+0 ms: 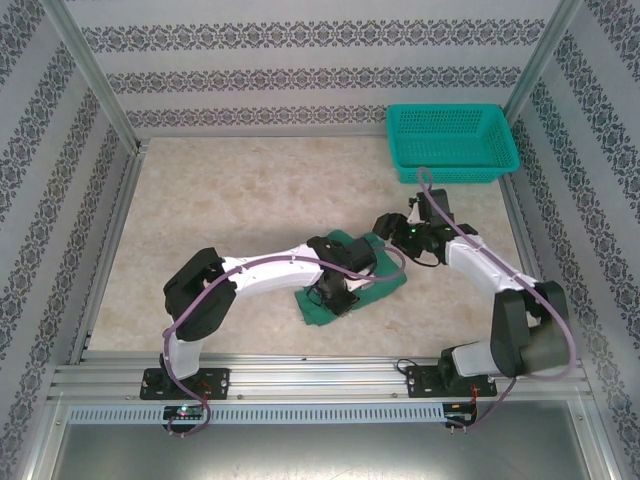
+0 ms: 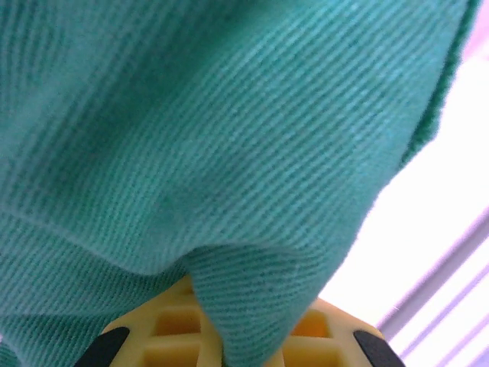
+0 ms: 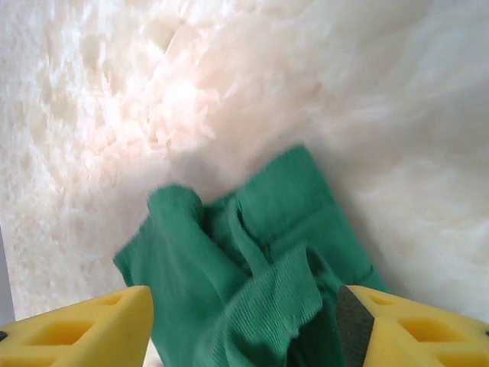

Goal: Roll up the long pants

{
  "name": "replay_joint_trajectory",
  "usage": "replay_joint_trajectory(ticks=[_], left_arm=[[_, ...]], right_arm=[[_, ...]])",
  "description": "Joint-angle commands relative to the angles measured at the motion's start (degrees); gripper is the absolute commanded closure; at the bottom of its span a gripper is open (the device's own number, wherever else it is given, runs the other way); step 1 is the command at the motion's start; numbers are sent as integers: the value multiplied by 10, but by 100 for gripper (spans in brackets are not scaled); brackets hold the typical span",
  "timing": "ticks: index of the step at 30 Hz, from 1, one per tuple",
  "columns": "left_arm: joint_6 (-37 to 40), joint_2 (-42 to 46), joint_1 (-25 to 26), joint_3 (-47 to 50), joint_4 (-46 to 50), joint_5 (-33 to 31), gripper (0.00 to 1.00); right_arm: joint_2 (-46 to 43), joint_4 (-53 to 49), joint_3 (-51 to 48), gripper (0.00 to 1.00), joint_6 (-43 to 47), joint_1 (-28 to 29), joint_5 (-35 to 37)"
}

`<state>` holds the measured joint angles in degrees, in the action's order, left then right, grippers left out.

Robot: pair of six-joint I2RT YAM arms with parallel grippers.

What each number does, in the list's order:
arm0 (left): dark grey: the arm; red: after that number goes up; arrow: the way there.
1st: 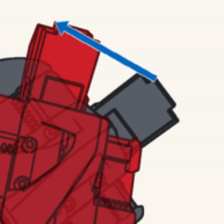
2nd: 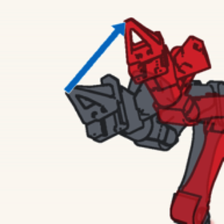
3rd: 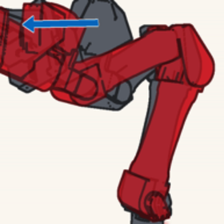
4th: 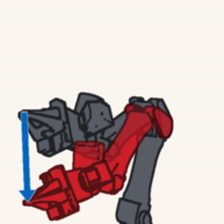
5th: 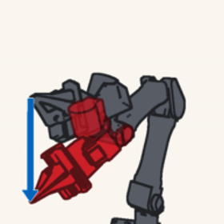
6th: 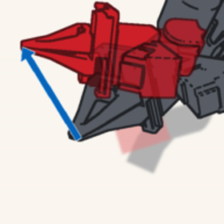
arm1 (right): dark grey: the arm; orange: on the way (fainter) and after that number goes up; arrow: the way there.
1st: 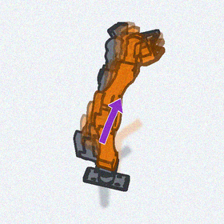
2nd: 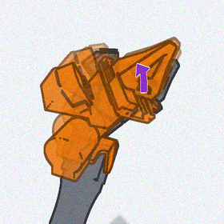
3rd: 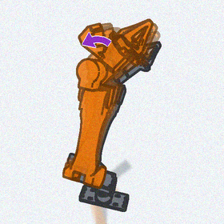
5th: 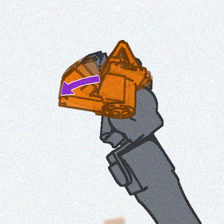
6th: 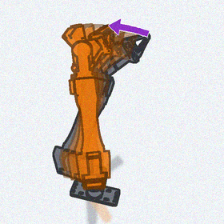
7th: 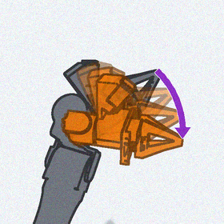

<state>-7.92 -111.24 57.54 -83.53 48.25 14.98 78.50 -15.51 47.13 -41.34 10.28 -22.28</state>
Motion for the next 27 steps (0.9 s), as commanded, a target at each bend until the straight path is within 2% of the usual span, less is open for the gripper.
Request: replay_joint_trajectory(ticks=[1,3,9,12,16,18,21,24,27], left_arm=[[-33,11,-16,-5,30,176,100],[-55,20,-39,4,2,243,100],[-119,55,-90,15,-61,384,100],[-155,70,-116,23,-99,435,100],[-228,85,-151,64,-202,503,100],[-274,87,-171,104,-271,525,100],[-399,93,-202,194,-458,549,100],[-507,86,-233,272,-626,548,100],[-554,67,-253,318,-708,541,100]], right_arm=[[-37,-63,4,33,18,3,13],[-67,-73,-12,33,16,3,16],[-146,-130,-32,33,34,1,41],[-181,-152,-30,33,38,-1,54],[-210,-163,-26,33,35,-5,59],[-213,-166,-23,33,33,-5,52],[-211,-160,-25,33,29,-4,27],[-207,-156,-28,32,22,-1,13],[-208,-151,-35,32,16,9,2]])
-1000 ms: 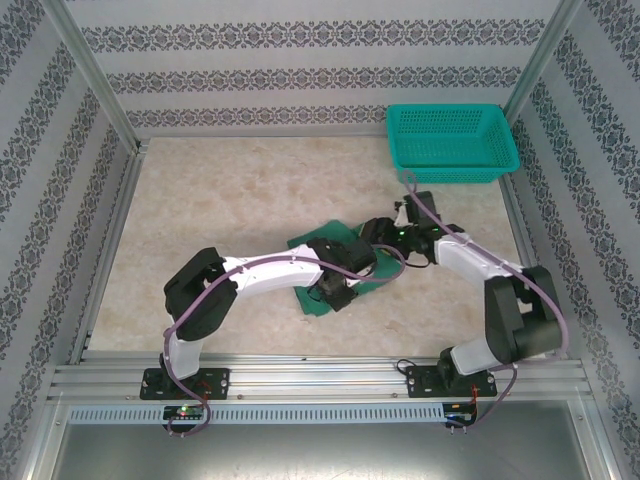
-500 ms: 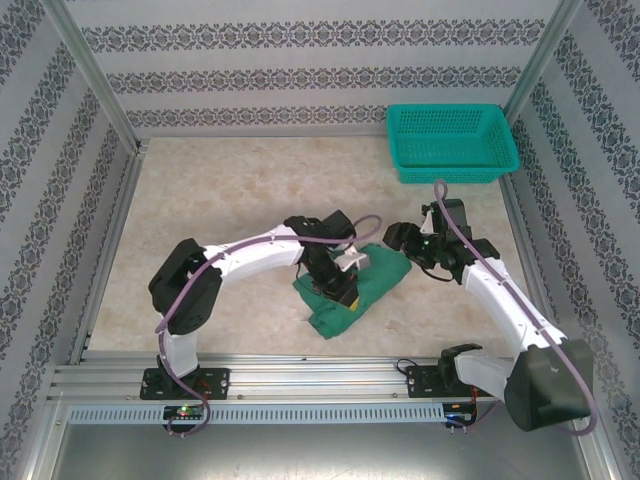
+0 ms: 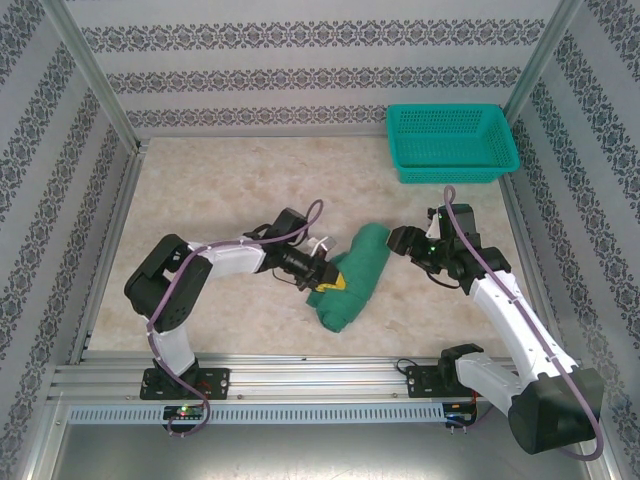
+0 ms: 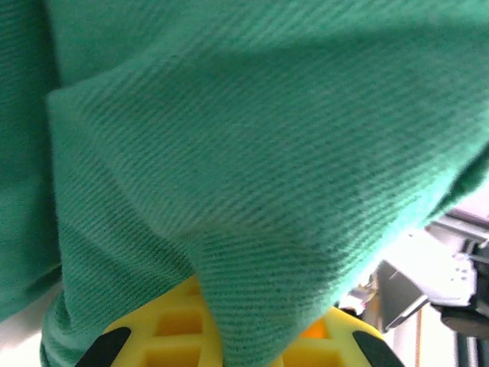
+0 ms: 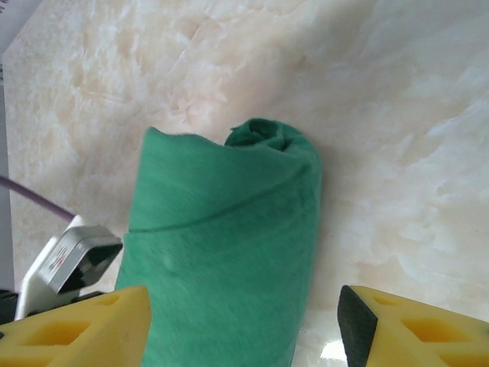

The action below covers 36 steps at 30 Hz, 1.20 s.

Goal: Roll up the long pants

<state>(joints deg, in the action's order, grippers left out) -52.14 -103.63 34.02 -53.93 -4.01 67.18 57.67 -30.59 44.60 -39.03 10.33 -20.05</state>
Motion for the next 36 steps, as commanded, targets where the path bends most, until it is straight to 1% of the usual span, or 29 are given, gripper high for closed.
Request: replay_joint_trajectory(ticks=[1,2,3,4,5,7,10,13,15,17,22,25,30,32,35,36], left_arm=[[-110,-18,-24,27,-188,18,100],[-107,-26,-30,33,-186,14,100],[-103,-38,-35,36,-184,14,100],[-97,-53,-39,36,-183,15,100],[-91,-70,-43,35,-177,16,100],[-67,-95,-54,30,-142,13,100],[-47,-126,-68,36,-123,1,100],[-43,-151,-84,46,-128,1,100],[-53,-165,-93,53,-152,9,100],[-51,-173,-104,54,-151,14,100],[-13,-179,-119,46,-109,21,100],[-5,-193,-127,46,-107,25,100],[-45,-216,-130,45,-179,37,100],[-52,-218,-129,40,-191,40,100],[-47,-206,-130,37,-193,45,100],[-39,-199,-130,36,-185,46,100]], right_arm=[[1,1,-12,32,-6,15,-20],[1,1,-15,31,-5,21,-22],[2,3,-17,22,-5,28,-24],[4,10,-22,17,-6,39,-26],[7,22,-28,7,-7,51,-27],[20,45,-35,5,-7,75,-33],[56,67,-26,3,1,114,-25],[109,92,-9,2,9,141,-16],[153,100,7,2,16,154,-16],[205,92,33,3,31,168,-4],[316,121,80,2,49,186,-1],[392,97,129,2,56,204,20],[490,86,173,3,45,246,54],[526,73,193,3,37,258,60],[571,55,217,7,29,269,59],[585,50,224,11,28,272,53]])
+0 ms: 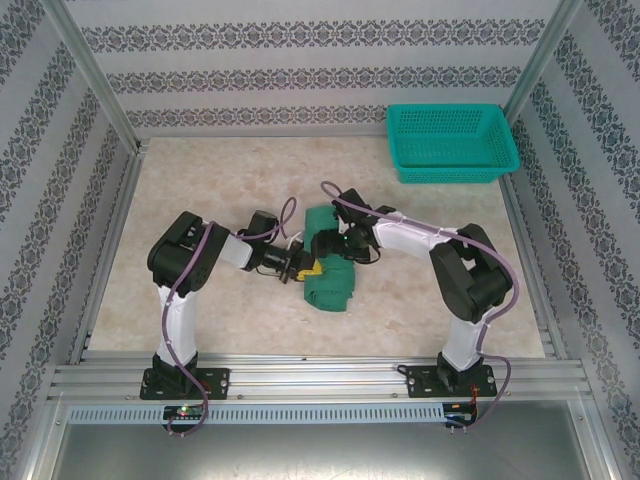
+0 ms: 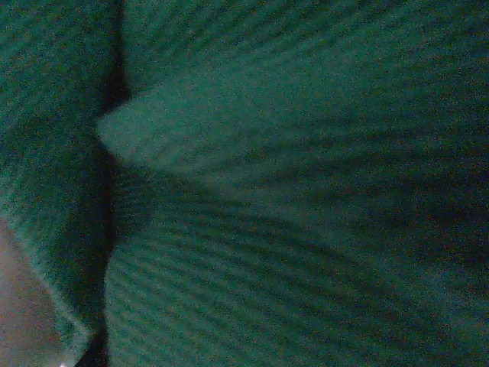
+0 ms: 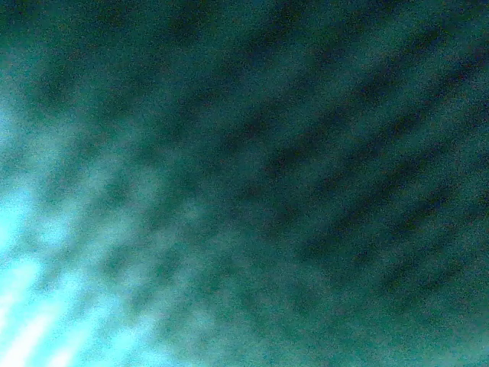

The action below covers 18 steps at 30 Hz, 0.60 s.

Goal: Roll up the long pants

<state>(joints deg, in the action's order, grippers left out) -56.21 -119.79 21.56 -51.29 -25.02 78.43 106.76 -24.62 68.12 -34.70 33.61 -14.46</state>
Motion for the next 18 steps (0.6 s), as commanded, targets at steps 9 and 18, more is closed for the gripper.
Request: replay_joint_trajectory(ticks=[9,18], left_arm=[[139,132,-12,-57,235,-122,92],[276,359,-85,-247,540,-293,59]], right_arm=[[87,-33,-36,100,-19,20,-11],[-11,-131,45,100,15,-68,-4]])
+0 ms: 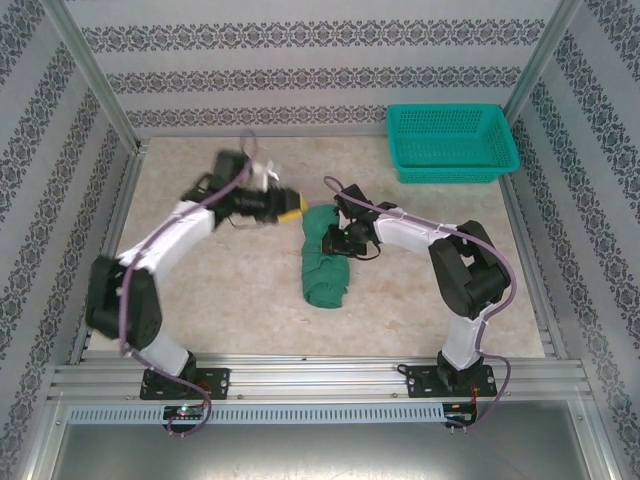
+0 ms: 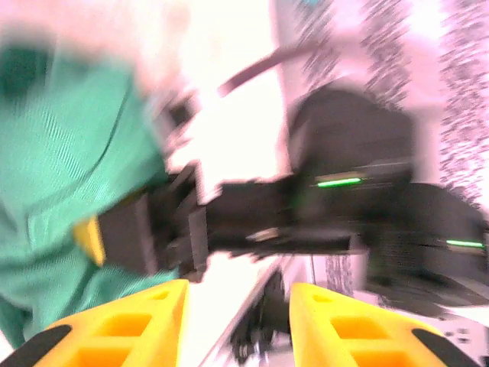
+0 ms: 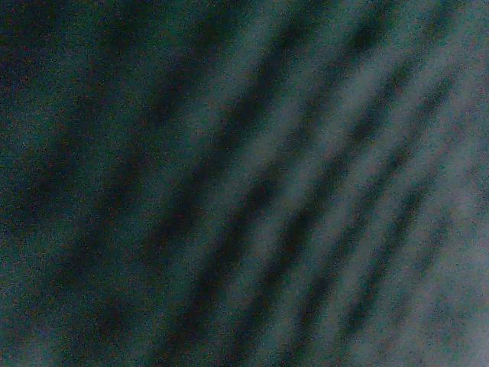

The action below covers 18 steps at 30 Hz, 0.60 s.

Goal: Roll up the long pants

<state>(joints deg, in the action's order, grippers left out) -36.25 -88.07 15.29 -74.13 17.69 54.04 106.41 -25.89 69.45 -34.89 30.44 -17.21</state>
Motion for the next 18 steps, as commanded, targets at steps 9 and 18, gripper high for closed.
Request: replay_joint_trajectory(ticks=[9,18], left_arm=[[33,-8,-30,124,13,-17,75],[34,-75,-29,161,-16,-11,79]], right_arm=[[9,-174,272,100,9,-170,-41],[74,-91,476,100,-93,-296,-152]])
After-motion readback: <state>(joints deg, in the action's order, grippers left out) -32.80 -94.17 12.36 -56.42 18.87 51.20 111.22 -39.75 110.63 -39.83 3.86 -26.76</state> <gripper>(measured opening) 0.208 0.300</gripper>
